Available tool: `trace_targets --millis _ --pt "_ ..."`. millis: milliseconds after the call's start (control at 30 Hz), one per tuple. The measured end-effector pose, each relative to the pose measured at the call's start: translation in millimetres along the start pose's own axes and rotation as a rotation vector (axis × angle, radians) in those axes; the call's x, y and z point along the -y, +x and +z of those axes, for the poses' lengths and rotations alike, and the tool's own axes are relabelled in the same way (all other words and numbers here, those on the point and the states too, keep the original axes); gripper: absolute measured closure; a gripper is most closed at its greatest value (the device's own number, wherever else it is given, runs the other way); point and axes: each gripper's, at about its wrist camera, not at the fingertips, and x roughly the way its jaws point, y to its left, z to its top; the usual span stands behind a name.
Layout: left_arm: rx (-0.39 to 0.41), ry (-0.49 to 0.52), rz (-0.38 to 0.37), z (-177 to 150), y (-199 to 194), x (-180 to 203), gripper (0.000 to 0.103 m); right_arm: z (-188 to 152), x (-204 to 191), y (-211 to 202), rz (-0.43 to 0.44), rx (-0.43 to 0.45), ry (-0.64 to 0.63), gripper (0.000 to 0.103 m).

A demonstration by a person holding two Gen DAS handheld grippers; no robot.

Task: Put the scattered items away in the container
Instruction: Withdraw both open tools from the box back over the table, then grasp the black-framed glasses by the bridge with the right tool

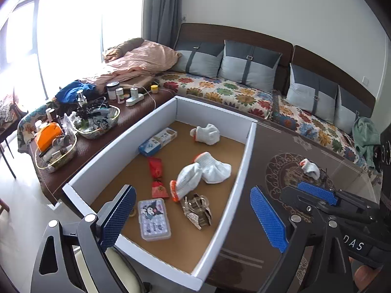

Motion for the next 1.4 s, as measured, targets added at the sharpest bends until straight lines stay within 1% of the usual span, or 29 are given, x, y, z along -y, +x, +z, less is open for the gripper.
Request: trace_targets --millis 67,133,233,267,367,433,467,533,600,633,733,833,900,933,1033,1100,1133,1167,1300,1367,1400 --pt "0.006 -0.006 -0.017 -6 -7 3 0.008 -10 3 -10 -0.011 0.013 0.012 0.058" --pt "0.011 -0.003 -0.033 -12 -15 7 0.007 -28 11 -22 -0.036 0.029 0.03 0.057" --pt "-0.005 0.019 -0.077 -24 -24 17 0.007 -56 23 -40 -0.072 0.054 0.057 0.057" --pt "-0.012 0.026 -0.091 -28 -26 20 0.007 -69 30 -47 -0.065 0.064 0.074 0.057" --pt "-0.014 0.052 -0.139 -41 -36 34 0.007 -106 47 -70 -0.083 0.115 0.115 0.057" --pt "-0.014 0.074 -0.168 -50 -41 45 0.007 -131 59 -90 -0.12 0.175 0.146 0.057" --pt "-0.02 0.083 -0.187 -55 -41 52 0.007 -141 68 -96 -0.126 0.188 0.177 0.057" --pt "-0.054 0.098 -0.232 -64 -38 67 0.007 -163 95 -97 -0.087 0.135 0.285 0.057" --pt "-0.091 0.113 -0.265 -72 -31 79 0.007 -181 115 -92 -0.079 0.075 0.346 0.057" --pt "-0.105 0.125 -0.273 -77 -27 85 0.007 -187 120 -94 -0.112 0.073 0.351 0.057" --pt "-0.148 0.165 -0.289 -91 -14 103 0.007 -195 140 -96 -0.14 0.066 0.387 0.057" --pt "-0.195 0.201 -0.305 -103 3 121 0.007 -193 173 -89 -0.19 0.015 0.538 0.057" --pt "-0.218 0.218 -0.315 -107 12 129 0.007 -191 201 -81 -0.121 -0.018 0.649 0.057" --pt "-0.229 0.227 -0.322 -109 17 135 0.007 -187 218 -78 -0.09 -0.02 0.698 0.057" --pt "-0.253 0.244 -0.342 -112 31 147 0.007 -160 259 -72 -0.048 -0.014 0.754 0.057" --pt "-0.276 0.252 -0.358 -115 41 154 0.007 -132 295 -68 -0.089 -0.02 0.776 0.055" --pt "-0.291 0.255 -0.364 -116 47 157 0.007 -113 319 -67 -0.146 -0.034 0.801 0.054" --pt "-0.304 0.259 -0.367 -118 52 159 0.007 -99 335 -65 -0.179 -0.047 0.824 0.054" --pt "-0.341 0.275 -0.35 -124 66 158 0.007 -38 395 -37 -0.229 -0.156 0.845 0.054" --pt "-0.361 0.262 -0.332 -126 73 152 0.007 -14 410 -15 -0.293 -0.222 0.773 0.054" --pt "-0.368 0.253 -0.326 -126 76 148 0.007 -8 418 -6 -0.303 -0.232 0.777 0.054"
